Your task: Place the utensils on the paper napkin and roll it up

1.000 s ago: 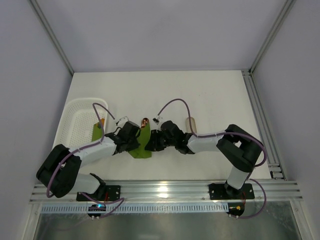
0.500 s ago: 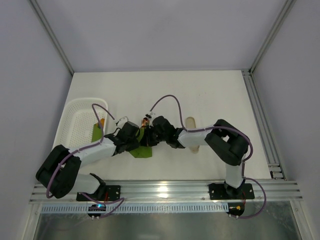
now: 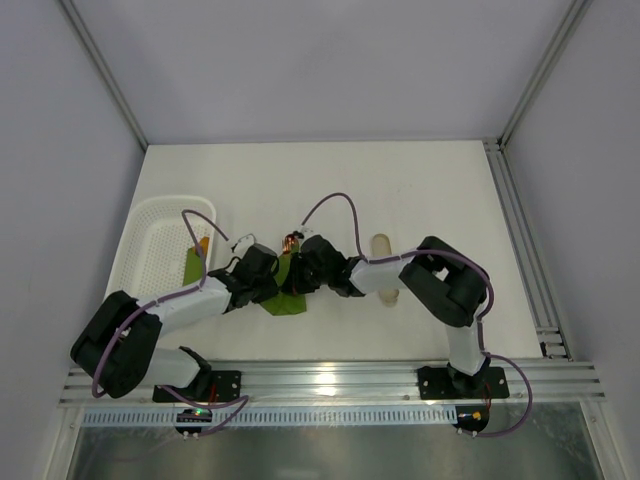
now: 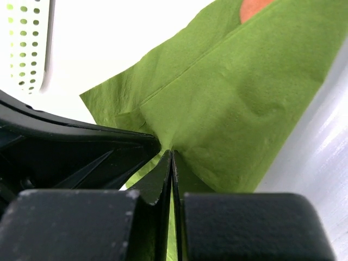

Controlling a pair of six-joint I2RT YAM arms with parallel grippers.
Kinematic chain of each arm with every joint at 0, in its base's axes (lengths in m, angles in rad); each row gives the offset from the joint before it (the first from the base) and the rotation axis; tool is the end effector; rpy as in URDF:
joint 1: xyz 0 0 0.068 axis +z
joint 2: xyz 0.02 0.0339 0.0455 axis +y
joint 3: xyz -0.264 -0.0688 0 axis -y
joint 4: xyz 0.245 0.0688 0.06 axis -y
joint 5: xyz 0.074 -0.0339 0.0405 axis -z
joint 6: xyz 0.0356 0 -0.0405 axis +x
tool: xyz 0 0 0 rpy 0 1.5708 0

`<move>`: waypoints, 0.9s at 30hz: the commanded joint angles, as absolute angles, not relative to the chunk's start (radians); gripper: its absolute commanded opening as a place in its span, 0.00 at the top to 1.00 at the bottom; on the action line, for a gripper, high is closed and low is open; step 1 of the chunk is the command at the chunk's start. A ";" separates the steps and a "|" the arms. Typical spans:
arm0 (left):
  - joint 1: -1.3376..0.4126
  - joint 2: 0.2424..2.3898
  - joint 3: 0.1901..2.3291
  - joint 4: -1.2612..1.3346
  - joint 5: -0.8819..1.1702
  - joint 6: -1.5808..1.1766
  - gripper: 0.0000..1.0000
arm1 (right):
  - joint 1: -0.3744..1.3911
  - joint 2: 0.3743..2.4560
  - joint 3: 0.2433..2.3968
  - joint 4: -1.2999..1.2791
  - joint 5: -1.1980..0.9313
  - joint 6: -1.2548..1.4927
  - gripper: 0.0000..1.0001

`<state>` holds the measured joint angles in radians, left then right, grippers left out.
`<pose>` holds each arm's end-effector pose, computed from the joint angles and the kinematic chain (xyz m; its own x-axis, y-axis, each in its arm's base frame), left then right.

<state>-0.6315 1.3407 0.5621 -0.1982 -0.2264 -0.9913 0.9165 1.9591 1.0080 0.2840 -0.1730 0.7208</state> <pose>0.1962 -0.1336 0.1511 -0.7628 -0.4523 -0.4621 -0.3002 0.8807 -0.3664 0.2366 0.3186 0.1258 -0.8531 -0.0440 -0.5199 -0.4005 0.6938 0.5985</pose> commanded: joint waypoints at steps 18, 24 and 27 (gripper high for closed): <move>-0.609 1.324 0.695 -0.299 -0.270 -0.959 0.98 | 0.920 1.936 0.870 0.268 0.012 0.838 0.96; -0.581 1.312 0.678 -0.261 -0.219 -0.928 0.95 | 0.923 1.924 0.836 0.308 0.026 0.838 0.96; -0.578 1.333 0.680 -0.216 -0.187 -0.928 0.95 | 0.922 1.925 0.833 0.325 0.015 0.824 0.96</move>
